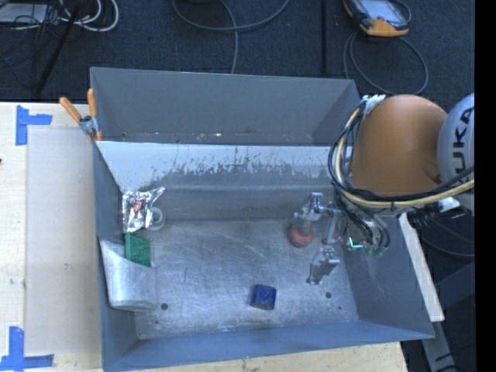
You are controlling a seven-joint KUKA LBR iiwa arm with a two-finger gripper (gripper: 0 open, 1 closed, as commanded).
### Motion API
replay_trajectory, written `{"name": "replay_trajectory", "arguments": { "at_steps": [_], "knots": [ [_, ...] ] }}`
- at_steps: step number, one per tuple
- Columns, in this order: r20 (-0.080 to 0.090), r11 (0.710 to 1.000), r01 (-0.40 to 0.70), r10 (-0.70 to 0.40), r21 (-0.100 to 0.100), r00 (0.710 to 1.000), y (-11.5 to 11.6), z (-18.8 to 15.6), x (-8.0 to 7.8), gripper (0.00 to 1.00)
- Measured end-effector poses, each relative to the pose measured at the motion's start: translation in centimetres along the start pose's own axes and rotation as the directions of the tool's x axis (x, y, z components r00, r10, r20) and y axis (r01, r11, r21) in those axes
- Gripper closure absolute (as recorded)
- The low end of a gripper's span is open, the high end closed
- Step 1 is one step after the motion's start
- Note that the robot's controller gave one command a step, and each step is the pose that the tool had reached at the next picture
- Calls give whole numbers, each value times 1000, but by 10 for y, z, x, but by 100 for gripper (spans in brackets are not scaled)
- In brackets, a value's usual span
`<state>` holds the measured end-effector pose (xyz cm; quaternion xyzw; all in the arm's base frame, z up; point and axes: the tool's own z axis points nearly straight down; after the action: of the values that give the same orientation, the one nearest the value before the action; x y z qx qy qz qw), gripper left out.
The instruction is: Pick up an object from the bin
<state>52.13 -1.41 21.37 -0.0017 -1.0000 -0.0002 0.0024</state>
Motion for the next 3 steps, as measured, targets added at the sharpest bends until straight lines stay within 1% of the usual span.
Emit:
{"name": "replay_trajectory", "arguments": {
  "at_steps": [1,2,3],
  "knots": [
    [1,996,91,-91,0,996,21,135,35,0],
    [30,929,369,-369,11,929,45,138,40,0],
    [5,930,369,-369,3,930,45,140,46,100]
  ]
}}
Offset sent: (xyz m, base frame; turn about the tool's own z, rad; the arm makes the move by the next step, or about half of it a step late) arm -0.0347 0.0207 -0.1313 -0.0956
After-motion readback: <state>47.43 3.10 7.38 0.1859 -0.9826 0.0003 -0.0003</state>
